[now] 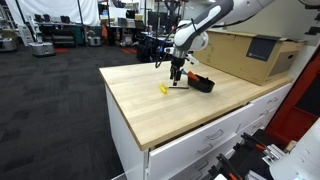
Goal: Move the black object with the yellow handle forward
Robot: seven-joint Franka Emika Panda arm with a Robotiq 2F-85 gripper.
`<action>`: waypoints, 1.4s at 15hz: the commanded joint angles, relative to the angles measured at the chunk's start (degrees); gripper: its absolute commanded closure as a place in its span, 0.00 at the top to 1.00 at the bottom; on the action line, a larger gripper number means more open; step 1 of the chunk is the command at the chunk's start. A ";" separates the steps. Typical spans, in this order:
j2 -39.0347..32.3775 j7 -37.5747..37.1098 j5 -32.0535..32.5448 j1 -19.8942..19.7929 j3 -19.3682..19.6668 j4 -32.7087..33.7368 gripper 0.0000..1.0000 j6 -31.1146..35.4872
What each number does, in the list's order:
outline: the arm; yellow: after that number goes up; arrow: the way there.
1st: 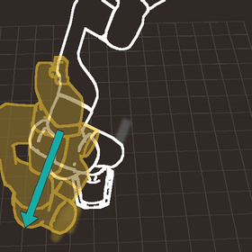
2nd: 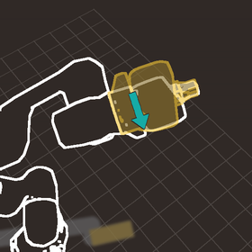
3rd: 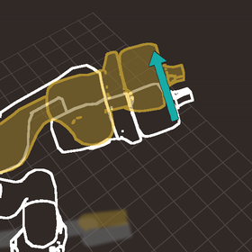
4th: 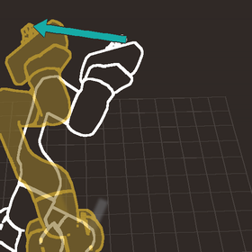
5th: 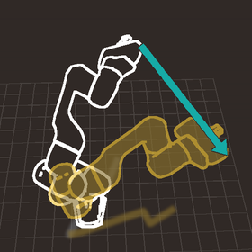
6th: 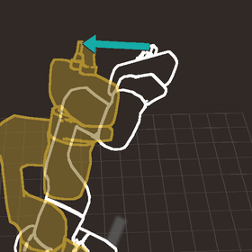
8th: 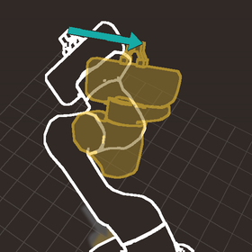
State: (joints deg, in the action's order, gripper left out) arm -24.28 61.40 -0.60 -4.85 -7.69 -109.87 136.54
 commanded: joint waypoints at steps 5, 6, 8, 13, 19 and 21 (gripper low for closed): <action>-6.42 -5.31 8.85 4.32 1.52 4.81 0.92 2.25; -7.06 -6.22 9.71 4.67 1.72 5.42 0.74 1.37; -8.35 -6.91 9.77 4.49 1.44 6.55 0.60 0.37; -9.04 -8.41 9.55 4.31 1.47 7.85 0.23 -0.29; -7.67 -19.24 10.51 6.12 3.38 7.87 0.02 -2.30; -6.56 -26.81 11.61 7.44 4.89 7.45 0.03 -4.38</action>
State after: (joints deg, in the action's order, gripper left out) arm -31.45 43.52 8.73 0.23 -5.46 -103.46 135.82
